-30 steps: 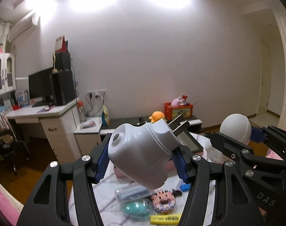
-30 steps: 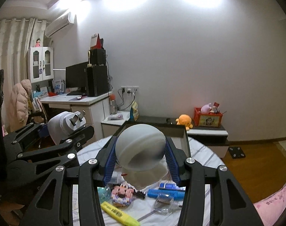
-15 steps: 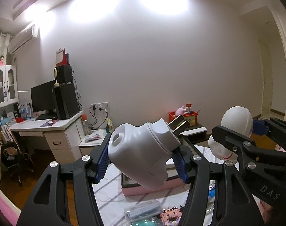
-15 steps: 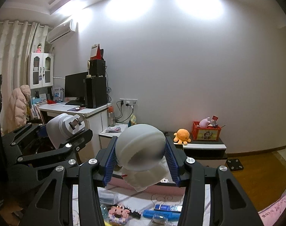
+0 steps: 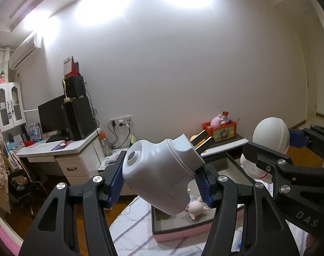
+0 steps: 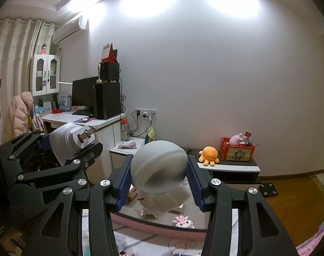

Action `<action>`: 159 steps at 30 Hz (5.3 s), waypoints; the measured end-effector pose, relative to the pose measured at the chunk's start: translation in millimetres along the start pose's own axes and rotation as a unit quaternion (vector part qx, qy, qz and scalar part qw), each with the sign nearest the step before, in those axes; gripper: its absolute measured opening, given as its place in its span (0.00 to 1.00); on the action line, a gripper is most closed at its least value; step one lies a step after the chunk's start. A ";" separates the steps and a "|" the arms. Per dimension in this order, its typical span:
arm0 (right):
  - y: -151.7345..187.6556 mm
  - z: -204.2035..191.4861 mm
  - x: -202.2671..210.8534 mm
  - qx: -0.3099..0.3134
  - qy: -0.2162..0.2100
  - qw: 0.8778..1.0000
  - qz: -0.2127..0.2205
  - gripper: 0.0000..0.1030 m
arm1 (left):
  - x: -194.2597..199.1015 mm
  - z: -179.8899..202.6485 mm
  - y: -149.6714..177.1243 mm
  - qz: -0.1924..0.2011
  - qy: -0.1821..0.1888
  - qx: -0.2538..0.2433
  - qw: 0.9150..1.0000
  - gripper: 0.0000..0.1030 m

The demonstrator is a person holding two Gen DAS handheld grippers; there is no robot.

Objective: Organize rigid objects
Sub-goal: 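Carry the plug adapter and astronaut figure into the pink box and open both tools, then lift both tools out of the box back toward the remaining items, then grasp the teal brush case with the left tool while the right tool grasps the glass bottle, then lower the teal brush case into the pink box and open the left tool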

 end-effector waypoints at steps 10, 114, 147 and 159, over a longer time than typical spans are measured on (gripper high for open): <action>38.4 32.7 -107.4 -0.021 0.009 0.994 -0.110 0.48 | -121.9 25.4 48.1 -0.132 0.065 -0.024 0.989 0.58; 193.5 94.3 -0.4 -0.081 0.093 0.969 -0.213 0.89 | -22.0 68.5 212.3 -0.271 0.110 0.064 0.954 0.70; 177.1 70.5 9.5 -0.092 0.052 0.971 -0.216 0.75 | 37.2 59.4 175.6 -0.209 0.121 0.047 0.969 0.70; 129.9 26.6 61.3 -0.051 0.025 0.989 -0.136 0.75 | 67.6 48.2 126.7 -0.144 0.100 0.061 0.983 0.70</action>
Point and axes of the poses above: each gripper's, at about its wrist camera, not at the fingertips, and x roughly against the way its jaws point, z to its right, y to its underside, the point moved 4 cm from there along -x, roughly the way its jaws point, and after that the axes turned 9 degrees about -x, right-handed, at the moved point
